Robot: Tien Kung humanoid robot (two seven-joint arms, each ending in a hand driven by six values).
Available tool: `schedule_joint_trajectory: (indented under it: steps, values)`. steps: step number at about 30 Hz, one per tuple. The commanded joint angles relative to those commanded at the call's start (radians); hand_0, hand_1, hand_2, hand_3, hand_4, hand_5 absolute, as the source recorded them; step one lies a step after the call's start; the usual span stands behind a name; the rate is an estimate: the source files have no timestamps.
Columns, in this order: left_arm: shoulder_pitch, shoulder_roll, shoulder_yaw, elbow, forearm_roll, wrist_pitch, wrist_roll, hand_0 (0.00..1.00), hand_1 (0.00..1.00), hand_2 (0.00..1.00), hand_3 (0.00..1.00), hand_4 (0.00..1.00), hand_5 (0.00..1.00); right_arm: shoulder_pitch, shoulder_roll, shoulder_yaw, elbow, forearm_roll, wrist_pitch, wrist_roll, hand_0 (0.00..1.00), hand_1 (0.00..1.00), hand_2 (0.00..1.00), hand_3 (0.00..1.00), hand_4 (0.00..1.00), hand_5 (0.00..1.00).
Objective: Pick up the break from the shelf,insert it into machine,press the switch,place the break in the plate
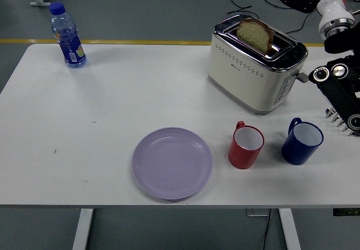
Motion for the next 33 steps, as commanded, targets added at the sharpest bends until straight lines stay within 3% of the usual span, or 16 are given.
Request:
schedule_joint_trajectory:
  steps: [3,4,9,10,15,16,21,22,23,27,28,33]
  values:
    - [0.001,0.000,-0.001,0.000,0.000,0.000,-0.001,0.652,0.589,0.599,0.605,0.328,0.948,-0.033,-0.026,0.013,0.033,0.110,-0.025,0.024,0.840,0.767,0.858,0.869,0.600,0.269]
    - [0.002,0.000,-0.001,0.000,0.001,0.000,-0.001,0.651,0.590,0.598,0.604,0.329,0.948,-0.037,-0.030,0.014,0.037,0.121,-0.027,0.026,0.696,0.668,0.748,0.834,0.586,0.302]
    - [0.005,-0.001,-0.006,0.000,0.007,0.000,-0.001,0.651,0.590,0.598,0.604,0.329,0.948,-0.125,-0.094,0.041,0.117,0.250,-0.037,0.042,0.696,0.668,0.748,0.834,0.586,0.302]
    - [0.006,-0.001,-0.006,0.000,0.005,0.001,-0.001,0.651,0.590,0.599,0.604,0.329,0.948,-0.149,-0.108,0.048,0.134,0.269,-0.038,0.045,0.425,0.478,0.564,0.824,0.576,0.321]
    - [0.009,-0.001,-0.008,0.000,0.010,0.000,-0.002,0.651,0.590,0.599,0.604,0.329,0.948,-0.250,-0.167,0.067,0.199,0.302,-0.010,0.030,0.425,0.478,0.564,0.824,0.576,0.321]
    - [0.009,-0.001,-0.008,0.000,0.011,0.000,-0.002,0.651,0.590,0.598,0.604,0.329,0.948,-0.273,-0.178,0.070,0.209,0.301,-0.005,0.027,0.293,0.333,0.410,0.818,0.579,0.349]
    - [0.012,-0.002,-0.014,0.000,0.018,-0.001,-0.002,0.651,0.590,0.598,0.604,0.329,0.948,-0.358,-0.213,0.081,0.228,0.285,0.013,0.027,0.293,0.333,0.410,0.818,0.579,0.349]
    - [0.012,-0.002,-0.013,0.000,0.019,-0.002,-0.002,0.651,0.590,0.598,0.604,0.328,0.948,-0.370,-0.218,0.082,0.227,0.280,0.018,0.028,0.212,0.250,0.326,0.756,0.576,0.362]
    - [0.012,-0.002,-0.015,0.000,0.021,-0.002,-0.001,0.651,0.590,0.598,0.604,0.328,0.948,-0.383,-0.223,0.085,0.224,0.264,0.030,0.023,0.212,0.250,0.326,0.756,0.576,0.362]
    - [0.013,-0.003,-0.017,0.000,0.025,-0.003,0.000,0.651,0.590,0.598,0.604,0.328,0.948,-0.407,-0.230,0.088,0.219,0.245,0.044,0.019,0.212,0.250,0.326,0.756,0.576,0.362]
    - [0.013,-0.003,-0.017,0.000,0.024,-0.003,-0.001,0.651,0.590,0.598,0.604,0.328,0.949,-0.420,-0.231,0.089,0.217,0.244,0.048,0.020,0.129,0.175,0.269,0.714,0.579,0.380]
    - [0.017,-0.005,-0.020,0.000,0.029,-0.004,0.001,0.651,0.590,0.598,0.604,0.328,0.949,-0.443,-0.229,0.077,0.209,0.233,0.077,0.008,0.129,0.175,0.269,0.714,0.579,0.380]
